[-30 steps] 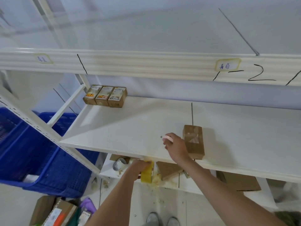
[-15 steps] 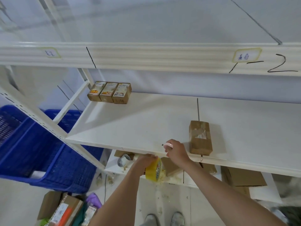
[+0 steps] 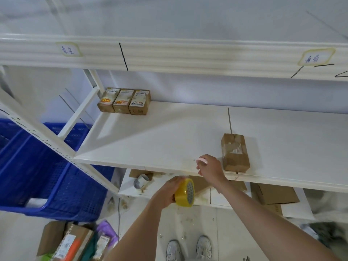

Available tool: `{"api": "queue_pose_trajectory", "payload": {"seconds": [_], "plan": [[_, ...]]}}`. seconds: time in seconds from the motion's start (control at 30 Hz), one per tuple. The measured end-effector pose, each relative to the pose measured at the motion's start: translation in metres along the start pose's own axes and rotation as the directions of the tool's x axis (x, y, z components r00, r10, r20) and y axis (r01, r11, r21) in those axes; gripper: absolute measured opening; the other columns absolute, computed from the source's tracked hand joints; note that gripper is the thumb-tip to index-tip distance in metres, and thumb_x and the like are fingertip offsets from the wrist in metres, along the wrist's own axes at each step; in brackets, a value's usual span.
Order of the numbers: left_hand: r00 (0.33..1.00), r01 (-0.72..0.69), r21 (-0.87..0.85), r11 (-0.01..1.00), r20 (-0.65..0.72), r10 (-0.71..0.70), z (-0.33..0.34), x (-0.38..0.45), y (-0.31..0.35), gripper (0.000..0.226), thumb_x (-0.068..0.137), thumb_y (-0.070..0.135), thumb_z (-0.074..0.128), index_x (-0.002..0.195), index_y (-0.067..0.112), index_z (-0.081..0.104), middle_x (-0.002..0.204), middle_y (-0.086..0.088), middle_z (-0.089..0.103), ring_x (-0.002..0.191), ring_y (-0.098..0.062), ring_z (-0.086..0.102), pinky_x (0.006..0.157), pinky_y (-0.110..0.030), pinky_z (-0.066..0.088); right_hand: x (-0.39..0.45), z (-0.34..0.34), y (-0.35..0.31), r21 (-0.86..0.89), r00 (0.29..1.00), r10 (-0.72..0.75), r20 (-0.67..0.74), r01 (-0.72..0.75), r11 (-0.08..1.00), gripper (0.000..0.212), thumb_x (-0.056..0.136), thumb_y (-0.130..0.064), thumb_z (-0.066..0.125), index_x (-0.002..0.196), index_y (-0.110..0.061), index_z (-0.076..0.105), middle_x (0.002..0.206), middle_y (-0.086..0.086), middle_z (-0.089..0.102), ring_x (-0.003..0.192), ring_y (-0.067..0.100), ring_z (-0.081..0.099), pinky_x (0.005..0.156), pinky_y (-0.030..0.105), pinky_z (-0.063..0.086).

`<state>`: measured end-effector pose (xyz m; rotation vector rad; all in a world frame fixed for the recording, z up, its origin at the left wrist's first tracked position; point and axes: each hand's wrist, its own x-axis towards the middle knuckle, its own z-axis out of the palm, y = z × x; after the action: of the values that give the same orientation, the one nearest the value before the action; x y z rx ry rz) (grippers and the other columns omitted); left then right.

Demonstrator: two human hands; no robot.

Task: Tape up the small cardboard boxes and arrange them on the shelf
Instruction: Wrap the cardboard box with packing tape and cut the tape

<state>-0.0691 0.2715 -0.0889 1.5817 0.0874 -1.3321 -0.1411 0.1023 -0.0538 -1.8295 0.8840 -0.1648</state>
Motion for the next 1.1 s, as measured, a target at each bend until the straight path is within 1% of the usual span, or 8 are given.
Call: {"api": "queue_pose_trajectory", "payload": {"seconds": [0.17, 0.3, 0.47, 0.6, 0.73, 0.83, 0.93, 1.1], "plan": [[1.000, -0.005, 0.090, 0.996, 0.031, 0.002, -0.009, -0.006, -0.004, 0.036, 0.100, 0.044, 0.058, 0.133, 0.027, 0.056, 0.131, -0.012, 0.057, 0.118, -0.035, 0.060, 0.101, -0.050, 0.053, -0.001, 0.007, -0.007, -0.034, 1.000, -0.005, 0.015, 0.005, 0.999, 0.012, 0.100, -0.021, 0.056, 0.094, -0.019, 0.066, 0.085, 0.004, 0.070, 0.067, 0.014, 0.065, 0.054, 0.016, 0.048], [0.998, 0.052, 0.156, 0.986, 0.011, -0.055, -0.012, -0.002, -0.001, 0.038, 0.096, 0.043, 0.065, 0.131, 0.029, 0.058, 0.125, -0.011, 0.064, 0.112, -0.031, 0.067, 0.099, -0.048, 0.055, -0.003, 0.010, -0.011, -0.064, 0.999, -0.016, 0.032, 0.018, 0.998, 0.011, 0.099, -0.021, 0.058, 0.096, -0.015, 0.066, 0.083, 0.004, 0.070, 0.068, 0.017, 0.066, 0.064, 0.027, 0.056], [0.985, 0.173, 0.206, 0.963, -0.025, -0.172, -0.011, 0.003, -0.022, 0.053, 0.089, 0.060, 0.065, 0.122, 0.020, 0.059, 0.117, -0.011, 0.069, 0.104, -0.029, 0.071, 0.094, -0.044, 0.058, -0.007, 0.013, -0.010, -0.132, 0.996, -0.047, 0.069, 0.056, 0.990, 0.013, 0.098, -0.018, 0.058, 0.099, -0.010, 0.069, 0.084, 0.001, 0.069, 0.079, 0.022, 0.066, 0.080, 0.040, 0.057], [0.992, 0.125, 0.063, 0.990, -0.033, -0.123, -0.004, 0.008, -0.036, 0.046, 0.093, 0.050, 0.067, 0.120, 0.014, 0.059, 0.120, -0.018, 0.067, 0.107, -0.035, 0.069, 0.095, -0.050, 0.057, -0.013, 0.013, -0.008, -0.188, 0.991, -0.061, 0.120, 0.083, 0.979, 0.014, 0.098, -0.014, 0.059, 0.102, -0.007, 0.071, 0.092, 0.001, 0.068, 0.089, 0.027, 0.068, 0.086, 0.042, 0.058], [1.000, 0.029, 0.123, 0.992, -0.002, -0.029, -0.010, -0.001, -0.030, 0.024, 0.098, 0.037, 0.064, 0.120, 0.028, 0.062, 0.122, -0.013, 0.063, 0.107, -0.033, 0.066, 0.087, -0.044, 0.061, -0.017, 0.015, -0.005, -0.253, 0.981, -0.081, 0.178, 0.125, 0.959, 0.014, 0.097, -0.011, 0.060, 0.100, -0.008, 0.073, 0.094, 0.001, 0.070, 0.082, 0.021, 0.066, 0.085, 0.039, 0.058], [0.999, 0.050, 0.110, 0.993, 0.014, -0.052, -0.018, -0.005, -0.035, 0.017, 0.100, 0.031, 0.061, 0.115, 0.028, 0.067, 0.121, -0.012, 0.062, 0.108, -0.033, 0.064, 0.084, -0.040, 0.061, -0.018, 0.018, -0.007, -0.253, 0.983, -0.075, 0.168, 0.117, 0.960, 0.014, 0.096, -0.012, 0.059, 0.097, -0.009, 0.072, 0.091, 0.001, 0.070, 0.082, 0.022, 0.066, 0.083, 0.038, 0.058], [0.998, 0.055, 0.097, 0.994, -0.002, -0.055, -0.018, -0.007, -0.037, 0.016, 0.100, 0.030, 0.061, 0.115, 0.029, 0.067, 0.124, -0.011, 0.059, 0.111, -0.034, 0.062, 0.086, -0.042, 0.061, -0.020, 0.019, -0.009, -0.264, 0.980, -0.071, 0.184, 0.119, 0.957, 0.013, 0.097, -0.012, 0.058, 0.094, -0.010, 0.071, 0.086, 0.000, 0.069, 0.071, 0.021, 0.068, 0.077, 0.037, 0.058], [0.997, 0.066, 0.132, 0.989, -0.041, -0.061, -0.012, -0.008, -0.037, 0.019, 0.097, 0.038, 0.065, 0.115, 0.031, 0.065, 0.117, -0.006, 0.062, 0.102, -0.026, 0.065, 0.075, -0.036, 0.060, -0.021, 0.021, -0.008, -0.279, 0.975, -0.064, 0.215, 0.124, 0.952, 0.013, 0.097, -0.010, 0.059, 0.095, -0.009, 0.072, 0.094, 0.007, 0.072, 0.062, 0.018, 0.069, 0.072, 0.036, 0.059]]}}
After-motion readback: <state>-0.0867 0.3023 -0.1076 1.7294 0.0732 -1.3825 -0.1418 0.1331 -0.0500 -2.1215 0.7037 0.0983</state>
